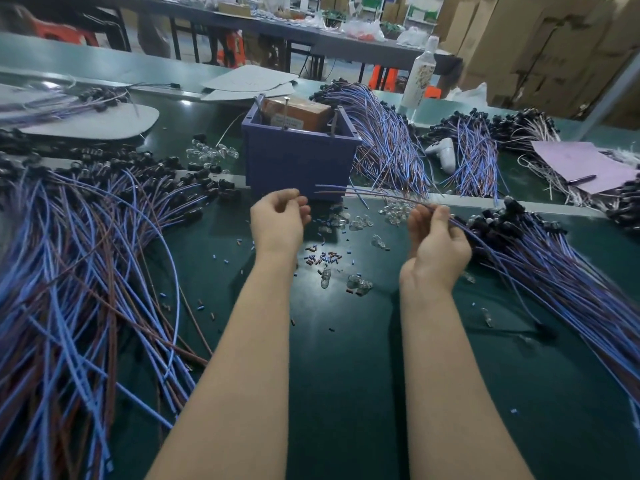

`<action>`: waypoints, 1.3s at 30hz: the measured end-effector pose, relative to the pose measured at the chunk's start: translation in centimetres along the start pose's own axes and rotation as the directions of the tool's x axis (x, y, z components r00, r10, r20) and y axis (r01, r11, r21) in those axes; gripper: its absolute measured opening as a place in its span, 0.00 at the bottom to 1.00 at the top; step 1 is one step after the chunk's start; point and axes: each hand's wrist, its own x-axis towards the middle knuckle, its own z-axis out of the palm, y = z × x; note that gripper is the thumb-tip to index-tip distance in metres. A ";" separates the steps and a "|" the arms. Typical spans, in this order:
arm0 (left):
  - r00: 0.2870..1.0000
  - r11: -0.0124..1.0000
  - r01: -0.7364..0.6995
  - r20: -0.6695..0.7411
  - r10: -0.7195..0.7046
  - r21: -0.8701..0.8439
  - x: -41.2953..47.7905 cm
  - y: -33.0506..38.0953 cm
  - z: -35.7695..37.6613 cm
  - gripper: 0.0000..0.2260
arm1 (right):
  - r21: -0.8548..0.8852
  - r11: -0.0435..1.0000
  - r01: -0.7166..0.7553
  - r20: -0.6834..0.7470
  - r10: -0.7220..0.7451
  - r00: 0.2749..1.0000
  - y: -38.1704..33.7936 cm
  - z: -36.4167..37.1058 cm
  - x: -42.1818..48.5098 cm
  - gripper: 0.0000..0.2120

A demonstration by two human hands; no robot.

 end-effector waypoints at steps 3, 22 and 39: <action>0.998 0.986 -0.042 0.058 0.033 0.164 -0.5 -0.9 0.2 0.14 | 0.044 0.996 -0.073 0.019 0.072 0.997 0.1 0.0 -0.2 0.11; 0.994 0.966 0.108 0.053 -0.098 -0.234 -0.5 -0.7 0.3 0.12 | -0.046 0.976 -0.212 0.074 0.215 0.974 1.2 0.1 -0.5 0.12; 0.959 0.995 -0.070 -0.269 0.087 0.072 0.7 -1.2 -0.9 0.15 | 0.040 0.994 -0.101 0.001 0.101 0.995 0.2 -0.5 0.2 0.13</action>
